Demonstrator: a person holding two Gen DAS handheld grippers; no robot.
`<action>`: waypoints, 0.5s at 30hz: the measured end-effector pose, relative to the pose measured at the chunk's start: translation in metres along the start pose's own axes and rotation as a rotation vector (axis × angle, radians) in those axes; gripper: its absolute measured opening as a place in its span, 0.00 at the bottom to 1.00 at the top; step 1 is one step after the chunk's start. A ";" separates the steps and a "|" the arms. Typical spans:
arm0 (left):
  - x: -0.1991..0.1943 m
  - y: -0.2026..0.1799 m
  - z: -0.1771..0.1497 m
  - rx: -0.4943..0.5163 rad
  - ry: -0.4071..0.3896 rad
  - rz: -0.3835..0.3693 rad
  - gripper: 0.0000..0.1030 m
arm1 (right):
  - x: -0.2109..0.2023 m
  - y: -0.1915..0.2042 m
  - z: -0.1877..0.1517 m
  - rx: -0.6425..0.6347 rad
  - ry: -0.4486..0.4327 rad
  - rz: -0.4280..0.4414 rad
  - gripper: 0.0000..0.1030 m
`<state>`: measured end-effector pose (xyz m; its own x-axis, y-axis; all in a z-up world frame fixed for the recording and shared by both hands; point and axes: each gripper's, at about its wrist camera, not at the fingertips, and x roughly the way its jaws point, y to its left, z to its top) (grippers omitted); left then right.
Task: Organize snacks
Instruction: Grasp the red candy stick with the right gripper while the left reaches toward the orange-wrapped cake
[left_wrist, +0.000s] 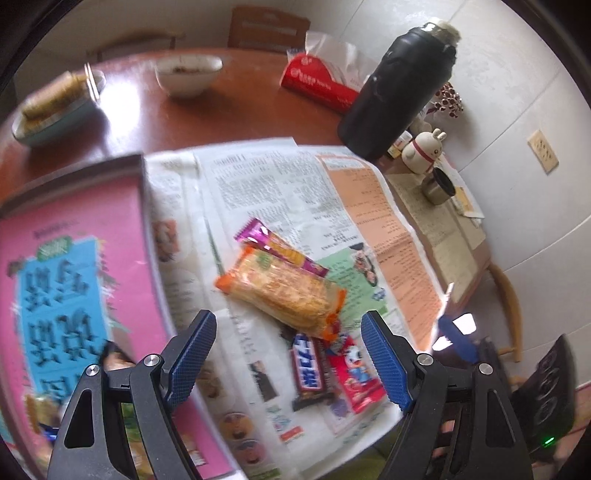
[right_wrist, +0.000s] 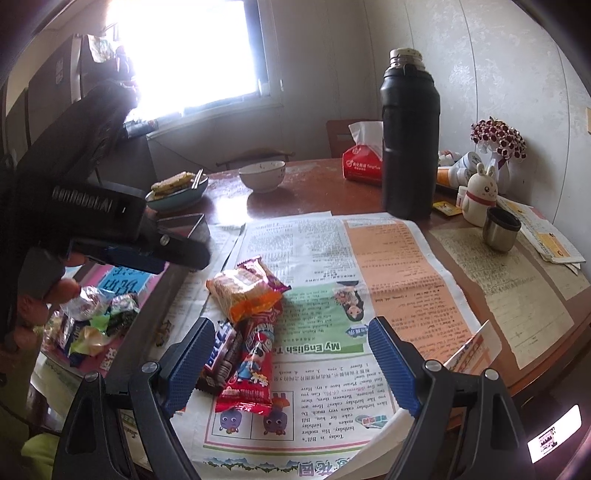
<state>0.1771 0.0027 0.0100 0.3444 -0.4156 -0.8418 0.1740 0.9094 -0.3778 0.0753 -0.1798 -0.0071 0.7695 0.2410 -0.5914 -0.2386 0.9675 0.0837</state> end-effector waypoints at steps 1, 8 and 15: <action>0.004 0.002 0.002 -0.022 0.015 -0.010 0.79 | 0.002 0.000 0.000 -0.002 0.006 0.002 0.82; 0.026 0.012 0.010 -0.127 0.074 -0.042 0.79 | 0.022 -0.001 -0.007 -0.027 0.066 0.015 0.82; 0.046 0.018 0.018 -0.209 0.117 -0.044 0.79 | 0.038 -0.001 -0.011 -0.057 0.113 0.044 0.74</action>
<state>0.2126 -0.0001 -0.0290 0.2296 -0.4611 -0.8571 -0.0123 0.8792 -0.4763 0.0982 -0.1721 -0.0387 0.6867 0.2699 -0.6750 -0.3065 0.9495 0.0678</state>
